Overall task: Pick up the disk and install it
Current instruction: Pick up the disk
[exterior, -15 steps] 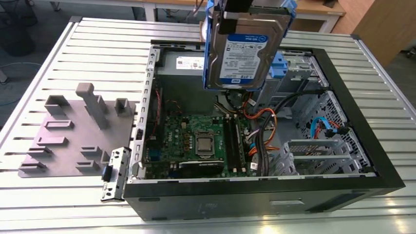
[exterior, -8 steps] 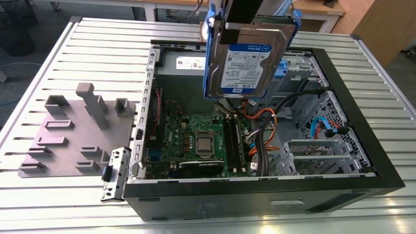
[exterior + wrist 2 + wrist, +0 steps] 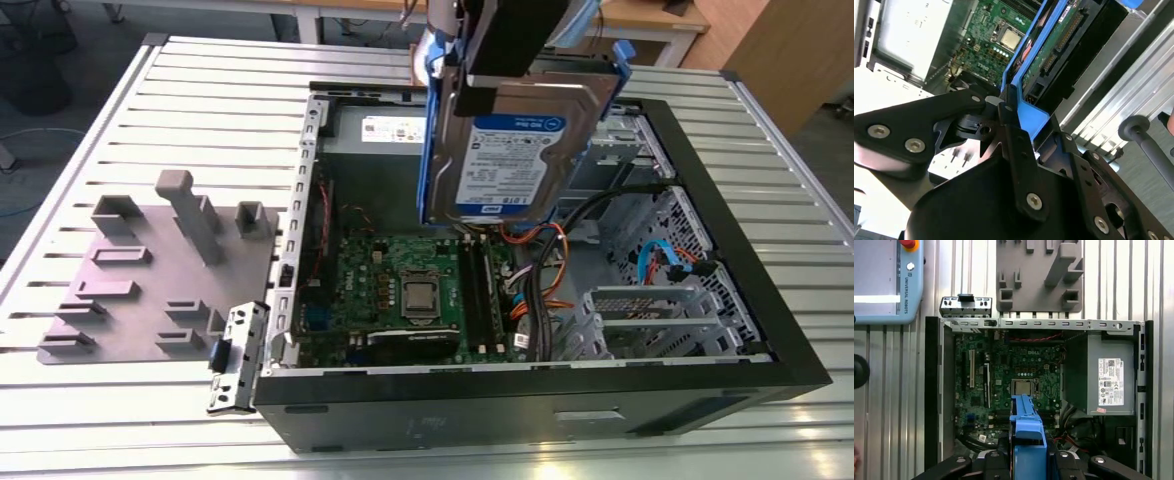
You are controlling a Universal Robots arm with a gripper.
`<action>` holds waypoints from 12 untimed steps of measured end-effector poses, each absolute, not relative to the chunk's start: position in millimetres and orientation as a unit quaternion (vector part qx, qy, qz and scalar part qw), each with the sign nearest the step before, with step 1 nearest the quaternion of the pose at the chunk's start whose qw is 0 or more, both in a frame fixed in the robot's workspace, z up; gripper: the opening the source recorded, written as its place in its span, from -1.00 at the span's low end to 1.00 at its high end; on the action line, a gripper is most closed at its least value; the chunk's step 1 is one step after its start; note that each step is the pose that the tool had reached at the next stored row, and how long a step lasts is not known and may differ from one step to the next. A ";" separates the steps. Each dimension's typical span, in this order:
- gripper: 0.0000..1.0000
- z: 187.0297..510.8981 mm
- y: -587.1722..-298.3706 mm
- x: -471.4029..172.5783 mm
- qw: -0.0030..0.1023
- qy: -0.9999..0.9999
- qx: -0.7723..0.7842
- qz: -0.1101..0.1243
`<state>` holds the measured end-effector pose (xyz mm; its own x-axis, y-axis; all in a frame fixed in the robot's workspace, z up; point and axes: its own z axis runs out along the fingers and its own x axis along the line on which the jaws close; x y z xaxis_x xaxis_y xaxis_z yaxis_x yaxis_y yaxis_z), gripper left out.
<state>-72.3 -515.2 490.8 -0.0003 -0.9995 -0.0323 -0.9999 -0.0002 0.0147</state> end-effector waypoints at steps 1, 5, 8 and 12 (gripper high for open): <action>-0.27 490.7 -518.5 -72.3 0.006 0.707 -0.707 0.017; -0.27 490.7 -530.8 -72.3 0.006 0.707 -0.707 0.017; -0.27 490.7 -540.3 -72.3 0.006 0.707 -0.707 0.017; -0.27 490.6 -552.6 -72.3 0.006 0.707 -0.707 0.017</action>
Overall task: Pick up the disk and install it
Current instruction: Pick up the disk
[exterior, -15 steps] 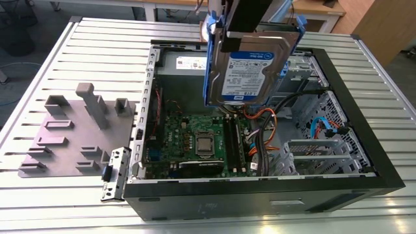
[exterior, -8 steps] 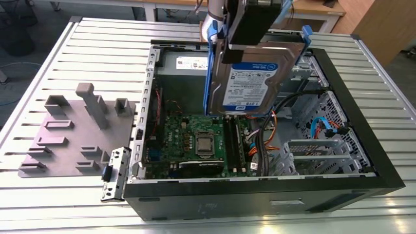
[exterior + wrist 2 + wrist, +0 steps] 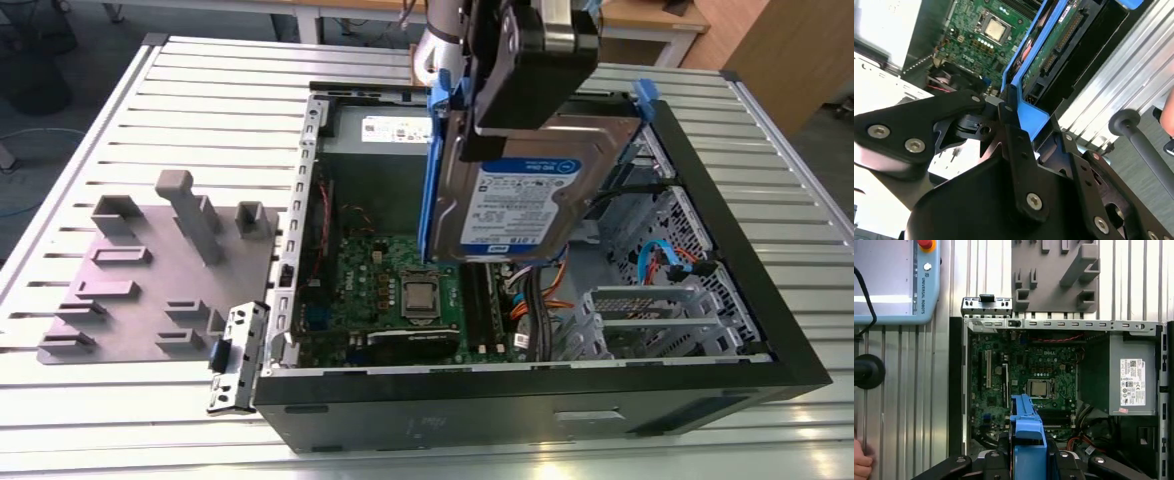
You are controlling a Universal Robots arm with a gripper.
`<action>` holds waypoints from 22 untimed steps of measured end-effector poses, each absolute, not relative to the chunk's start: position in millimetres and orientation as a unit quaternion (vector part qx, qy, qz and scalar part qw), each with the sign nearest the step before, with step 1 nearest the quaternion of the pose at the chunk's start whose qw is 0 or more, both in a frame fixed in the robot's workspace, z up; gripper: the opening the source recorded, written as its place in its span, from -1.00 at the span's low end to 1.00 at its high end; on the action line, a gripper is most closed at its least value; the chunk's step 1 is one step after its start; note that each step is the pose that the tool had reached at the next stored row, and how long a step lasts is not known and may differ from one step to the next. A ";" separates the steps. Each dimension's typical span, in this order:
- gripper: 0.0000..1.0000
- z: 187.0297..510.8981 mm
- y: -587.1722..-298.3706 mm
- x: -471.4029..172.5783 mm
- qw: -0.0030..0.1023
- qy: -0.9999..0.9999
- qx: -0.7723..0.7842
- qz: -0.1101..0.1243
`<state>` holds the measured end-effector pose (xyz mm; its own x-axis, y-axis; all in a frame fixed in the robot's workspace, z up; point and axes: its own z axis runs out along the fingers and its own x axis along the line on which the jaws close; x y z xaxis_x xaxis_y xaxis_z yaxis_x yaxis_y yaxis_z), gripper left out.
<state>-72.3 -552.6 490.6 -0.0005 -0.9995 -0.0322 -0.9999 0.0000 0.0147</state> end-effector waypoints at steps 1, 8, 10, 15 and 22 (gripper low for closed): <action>-0.27 490.6 -555.8 -72.3 0.006 0.707 -0.707 0.017; -0.27 490.6 -564.0 -72.3 0.006 0.707 -0.707 0.016; -0.27 490.7 -564.1 -72.3 0.006 0.707 -0.707 0.016; -0.27 490.3 -564.3 -70.2 0.006 0.707 -0.707 0.016; -0.27 489.5 -564.2 -49.7 0.006 0.707 -0.707 0.016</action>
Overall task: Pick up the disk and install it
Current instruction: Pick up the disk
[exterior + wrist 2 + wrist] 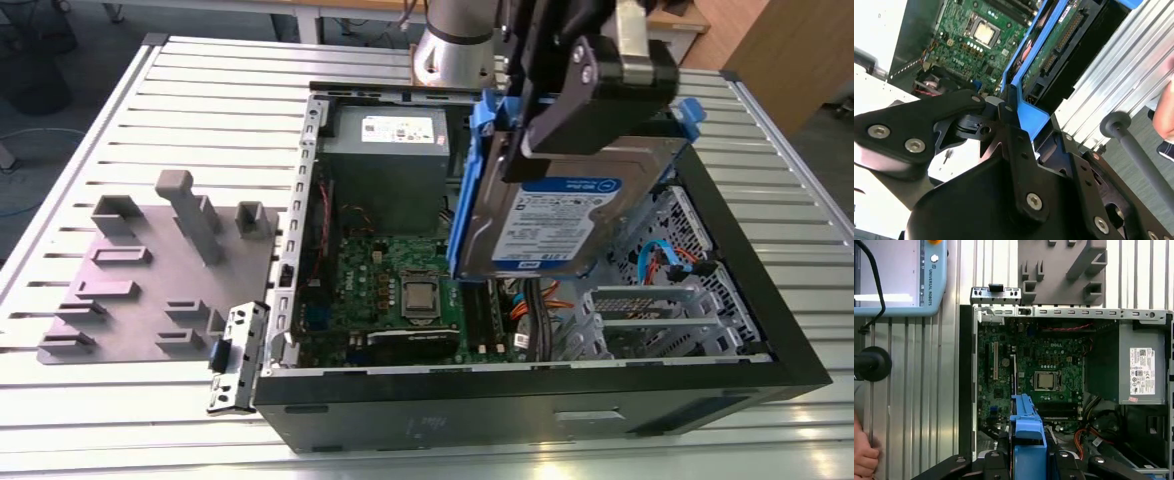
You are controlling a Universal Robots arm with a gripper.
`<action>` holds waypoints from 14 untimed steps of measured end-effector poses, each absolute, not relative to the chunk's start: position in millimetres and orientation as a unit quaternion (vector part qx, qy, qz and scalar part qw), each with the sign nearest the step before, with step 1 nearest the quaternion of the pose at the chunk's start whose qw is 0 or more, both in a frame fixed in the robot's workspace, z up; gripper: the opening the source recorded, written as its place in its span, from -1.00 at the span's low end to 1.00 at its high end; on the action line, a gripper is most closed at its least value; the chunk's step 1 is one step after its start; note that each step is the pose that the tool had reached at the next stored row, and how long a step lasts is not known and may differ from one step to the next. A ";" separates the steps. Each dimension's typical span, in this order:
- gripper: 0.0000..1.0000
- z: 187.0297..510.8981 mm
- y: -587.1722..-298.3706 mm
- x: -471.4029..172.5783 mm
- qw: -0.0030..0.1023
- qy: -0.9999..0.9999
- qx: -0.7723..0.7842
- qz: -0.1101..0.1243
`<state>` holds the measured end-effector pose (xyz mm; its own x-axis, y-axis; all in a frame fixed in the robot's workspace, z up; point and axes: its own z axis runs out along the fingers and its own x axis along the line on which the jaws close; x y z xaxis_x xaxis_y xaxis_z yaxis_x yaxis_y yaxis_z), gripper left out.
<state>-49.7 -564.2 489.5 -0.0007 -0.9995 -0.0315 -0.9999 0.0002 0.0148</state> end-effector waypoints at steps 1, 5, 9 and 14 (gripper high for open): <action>-0.27 489.3 -564.2 -46.3 0.006 0.707 -0.707 0.016; -0.27 488.6 -564.2 -33.4 0.006 0.707 -0.707 0.016; -0.27 487.9 -564.2 -20.0 0.006 0.707 -0.707 0.016; -0.27 485.7 -565.1 -9.0 0.006 0.707 -0.707 0.016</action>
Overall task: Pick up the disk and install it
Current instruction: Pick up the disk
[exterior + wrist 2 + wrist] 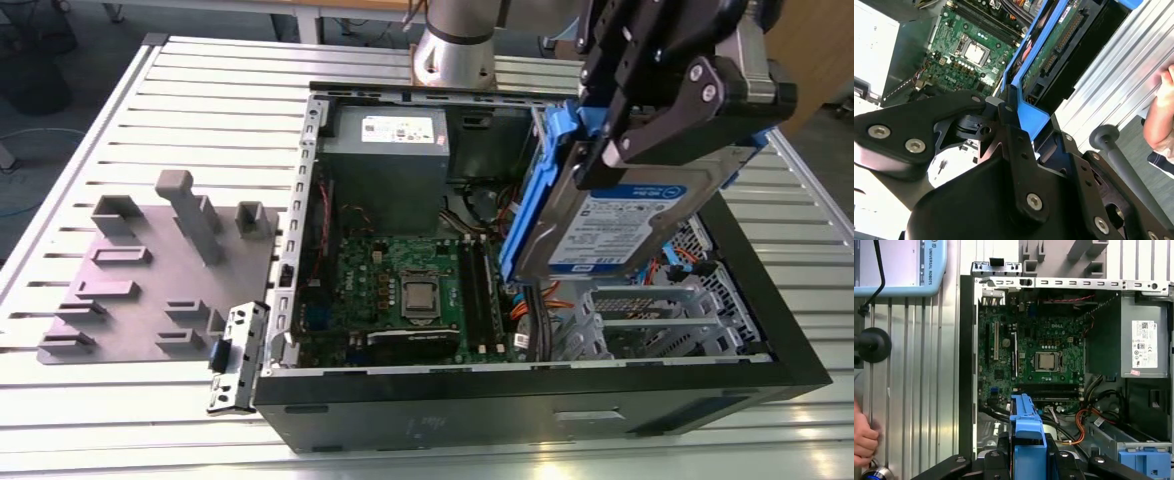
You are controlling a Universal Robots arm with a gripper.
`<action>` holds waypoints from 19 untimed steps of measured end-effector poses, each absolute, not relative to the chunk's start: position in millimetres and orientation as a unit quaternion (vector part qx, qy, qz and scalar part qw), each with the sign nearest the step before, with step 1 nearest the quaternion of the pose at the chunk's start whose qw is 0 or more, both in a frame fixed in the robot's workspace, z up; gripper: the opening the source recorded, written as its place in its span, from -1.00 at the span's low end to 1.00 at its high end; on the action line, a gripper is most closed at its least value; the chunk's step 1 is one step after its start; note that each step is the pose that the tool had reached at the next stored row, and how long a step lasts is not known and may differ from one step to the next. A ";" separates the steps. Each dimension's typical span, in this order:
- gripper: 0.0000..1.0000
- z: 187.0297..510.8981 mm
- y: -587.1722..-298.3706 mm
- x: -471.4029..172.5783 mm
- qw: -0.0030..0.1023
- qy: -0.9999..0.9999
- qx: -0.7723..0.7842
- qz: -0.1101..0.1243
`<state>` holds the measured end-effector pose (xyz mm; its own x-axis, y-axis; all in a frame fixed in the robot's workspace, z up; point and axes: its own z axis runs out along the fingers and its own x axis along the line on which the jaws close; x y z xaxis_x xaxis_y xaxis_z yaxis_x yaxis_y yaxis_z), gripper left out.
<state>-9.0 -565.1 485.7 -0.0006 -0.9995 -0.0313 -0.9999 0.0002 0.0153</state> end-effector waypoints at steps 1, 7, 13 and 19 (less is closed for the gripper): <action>-0.27 485.1 -566.0 -8.4 0.006 0.707 -0.707 0.016; -0.27 479.8 -571.3 -4.7 0.006 0.707 -0.707 0.017; -0.27 475.5 -571.8 7.3 0.006 0.708 -0.706 0.017; -0.27 472.1 -573.0 20.0 0.006 0.708 -0.706 0.016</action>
